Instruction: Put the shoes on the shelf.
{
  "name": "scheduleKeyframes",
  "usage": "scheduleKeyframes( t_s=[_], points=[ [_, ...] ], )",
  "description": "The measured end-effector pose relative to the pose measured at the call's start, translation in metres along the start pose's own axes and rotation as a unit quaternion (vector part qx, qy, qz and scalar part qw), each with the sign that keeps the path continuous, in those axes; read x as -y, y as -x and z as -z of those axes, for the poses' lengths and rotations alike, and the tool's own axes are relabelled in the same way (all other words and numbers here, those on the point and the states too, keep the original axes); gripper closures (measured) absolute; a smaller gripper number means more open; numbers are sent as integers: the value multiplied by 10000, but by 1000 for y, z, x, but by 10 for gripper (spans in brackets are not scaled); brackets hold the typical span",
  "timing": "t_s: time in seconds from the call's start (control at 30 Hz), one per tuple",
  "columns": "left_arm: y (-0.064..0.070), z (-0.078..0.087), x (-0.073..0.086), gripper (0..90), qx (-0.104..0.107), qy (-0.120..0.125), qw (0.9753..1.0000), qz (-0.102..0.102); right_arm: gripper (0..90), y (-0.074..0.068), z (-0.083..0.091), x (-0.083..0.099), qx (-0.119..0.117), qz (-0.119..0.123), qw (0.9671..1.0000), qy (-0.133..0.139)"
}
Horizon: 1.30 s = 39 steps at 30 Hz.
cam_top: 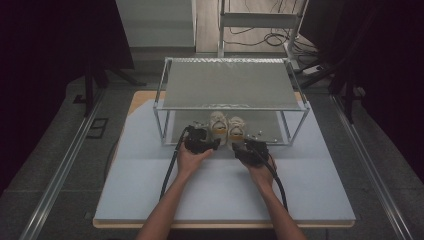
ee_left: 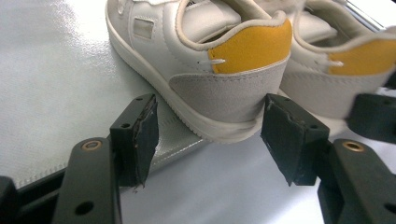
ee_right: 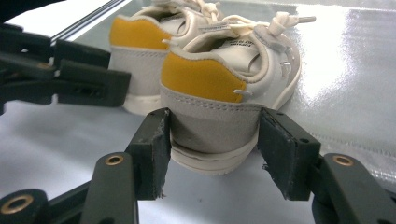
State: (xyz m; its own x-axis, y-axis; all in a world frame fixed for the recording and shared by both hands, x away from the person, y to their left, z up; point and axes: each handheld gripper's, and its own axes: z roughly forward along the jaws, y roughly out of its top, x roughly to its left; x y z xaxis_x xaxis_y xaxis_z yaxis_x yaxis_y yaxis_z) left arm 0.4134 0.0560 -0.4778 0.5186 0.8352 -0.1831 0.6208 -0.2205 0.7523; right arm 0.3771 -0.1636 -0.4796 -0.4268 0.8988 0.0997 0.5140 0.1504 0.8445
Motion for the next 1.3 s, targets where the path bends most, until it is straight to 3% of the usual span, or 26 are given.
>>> scheduleKeyframes(
  t_s=[0.47, 0.67, 0.73, 0.8, 1.13, 1.23, 1.3],
  points=[
    [-1, -1, -3, 375, 39, -66, 10000, -45, 442, 9, -20, -10, 119, 19, 9999, 92],
    [0, -2, -5, 367, -102, -70, 9998, -141, 445, 8, -22, -8, 120, 7, 9999, 114],
    [0, -4, -7, 382, -295, -52, 9993, -202, 447, 8, -22, -8, 105, 23, 9999, 91],
    [-2, -7, -9, 385, -217, -82, 9995, -203, 448, 7, -22, -8, 116, 42, 9999, 83],
    [-2, -10, -9, 392, -213, -92, 9996, -168, 447, 9, -26, -10, 182, -8, 9998, 108],
    [0, -11, -7, 351, -240, -160, 9993, -241, 437, 7, -26, -9, 220, -13, 9997, 100],
    [0, -5, -3, 319, -134, -38, 9997, -182, 405, 6, -23, -7, 276, -35, 9996, 109]
  ],
)
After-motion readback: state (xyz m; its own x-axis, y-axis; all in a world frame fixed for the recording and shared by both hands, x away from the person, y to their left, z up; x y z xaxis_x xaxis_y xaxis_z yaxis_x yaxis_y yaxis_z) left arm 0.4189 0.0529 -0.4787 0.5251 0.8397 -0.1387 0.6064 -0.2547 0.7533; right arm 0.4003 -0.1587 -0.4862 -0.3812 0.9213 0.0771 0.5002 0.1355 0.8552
